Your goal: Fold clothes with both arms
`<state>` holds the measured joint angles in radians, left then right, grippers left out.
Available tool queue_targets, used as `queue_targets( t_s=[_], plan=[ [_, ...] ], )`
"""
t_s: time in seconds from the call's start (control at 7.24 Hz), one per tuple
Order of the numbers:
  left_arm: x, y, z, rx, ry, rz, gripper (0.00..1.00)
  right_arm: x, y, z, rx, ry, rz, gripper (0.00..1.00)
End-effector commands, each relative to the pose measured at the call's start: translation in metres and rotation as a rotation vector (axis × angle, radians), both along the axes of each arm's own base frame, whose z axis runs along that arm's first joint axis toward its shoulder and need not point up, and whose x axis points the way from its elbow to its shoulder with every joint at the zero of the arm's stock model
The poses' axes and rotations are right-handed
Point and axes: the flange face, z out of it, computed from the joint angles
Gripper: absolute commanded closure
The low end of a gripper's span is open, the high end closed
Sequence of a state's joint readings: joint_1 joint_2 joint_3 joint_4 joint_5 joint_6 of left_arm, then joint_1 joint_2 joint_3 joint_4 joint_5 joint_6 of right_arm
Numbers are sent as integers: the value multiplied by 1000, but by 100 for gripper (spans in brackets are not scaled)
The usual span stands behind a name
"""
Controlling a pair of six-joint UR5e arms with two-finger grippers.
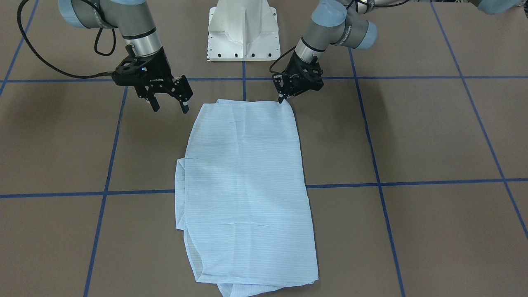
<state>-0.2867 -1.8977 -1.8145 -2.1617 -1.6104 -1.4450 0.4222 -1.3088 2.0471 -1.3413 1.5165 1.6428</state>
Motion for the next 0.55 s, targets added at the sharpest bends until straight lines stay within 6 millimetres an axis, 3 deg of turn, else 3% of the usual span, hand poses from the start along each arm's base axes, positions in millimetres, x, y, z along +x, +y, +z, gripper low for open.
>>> queue_targets(
  t_s=[0.0, 0.28, 0.41],
  plan=[
    [0, 0, -3, 2, 6, -1, 100, -36, 28, -28, -176, -54, 81, 5],
    [0, 0, -4, 4, 8, -3, 100, -85, 75, -57, -296, -33, 154, 9],
    [-1, 0, -6, 4, 11, -3, 100, -105, 89, -49, -353, -29, 184, 9]
  ],
)
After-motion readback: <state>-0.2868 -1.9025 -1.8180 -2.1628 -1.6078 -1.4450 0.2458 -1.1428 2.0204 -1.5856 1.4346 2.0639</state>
